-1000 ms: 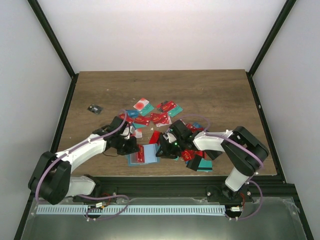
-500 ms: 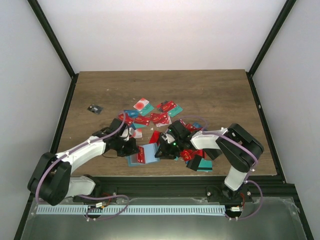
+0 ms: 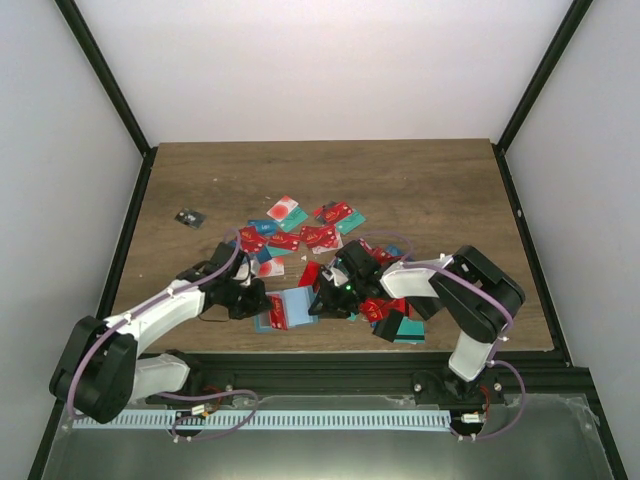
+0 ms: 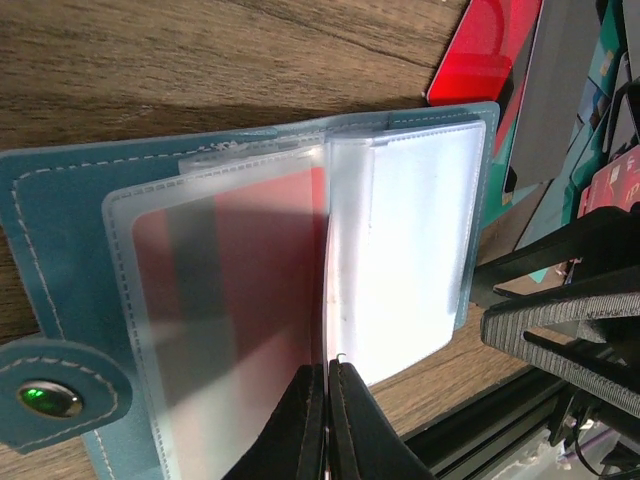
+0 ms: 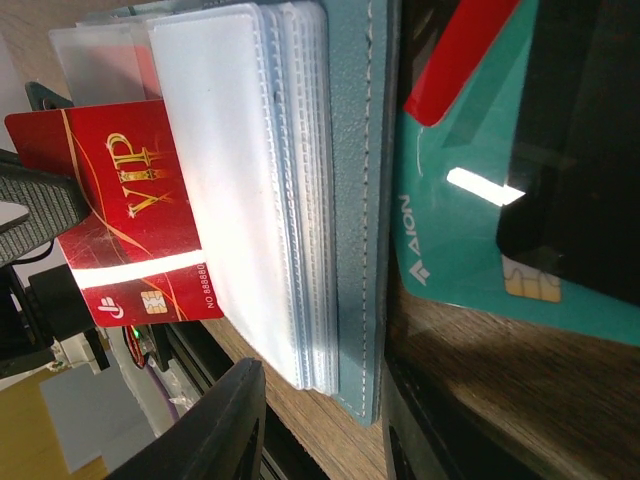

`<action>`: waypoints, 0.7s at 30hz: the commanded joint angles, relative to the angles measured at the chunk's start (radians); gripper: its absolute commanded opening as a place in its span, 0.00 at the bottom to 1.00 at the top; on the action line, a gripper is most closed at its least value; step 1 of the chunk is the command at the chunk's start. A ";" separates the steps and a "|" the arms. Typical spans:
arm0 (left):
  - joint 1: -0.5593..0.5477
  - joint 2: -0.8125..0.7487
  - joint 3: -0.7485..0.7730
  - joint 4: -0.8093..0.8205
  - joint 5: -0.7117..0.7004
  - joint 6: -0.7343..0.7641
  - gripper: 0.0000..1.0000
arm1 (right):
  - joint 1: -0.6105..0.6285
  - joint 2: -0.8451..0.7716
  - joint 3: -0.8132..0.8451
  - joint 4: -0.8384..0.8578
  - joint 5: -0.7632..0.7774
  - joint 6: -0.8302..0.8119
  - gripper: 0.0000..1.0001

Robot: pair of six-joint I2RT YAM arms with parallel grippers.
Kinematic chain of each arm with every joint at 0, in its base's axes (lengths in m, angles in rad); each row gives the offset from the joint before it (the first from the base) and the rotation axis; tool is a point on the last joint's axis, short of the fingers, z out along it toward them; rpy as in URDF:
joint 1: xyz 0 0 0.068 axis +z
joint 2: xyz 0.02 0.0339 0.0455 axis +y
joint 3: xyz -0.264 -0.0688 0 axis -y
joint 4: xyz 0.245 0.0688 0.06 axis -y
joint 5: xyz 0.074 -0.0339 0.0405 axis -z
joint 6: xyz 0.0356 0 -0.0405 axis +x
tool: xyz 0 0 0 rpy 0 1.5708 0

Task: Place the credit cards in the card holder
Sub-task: Insert the credit card into the card holder.

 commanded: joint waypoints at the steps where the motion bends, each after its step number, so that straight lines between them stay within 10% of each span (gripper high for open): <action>1: 0.010 -0.014 -0.029 0.036 0.027 -0.011 0.04 | -0.005 0.031 0.016 -0.034 0.031 -0.009 0.35; 21: 0.034 0.036 -0.004 0.094 0.085 0.068 0.04 | -0.004 0.073 0.050 -0.061 0.030 -0.043 0.35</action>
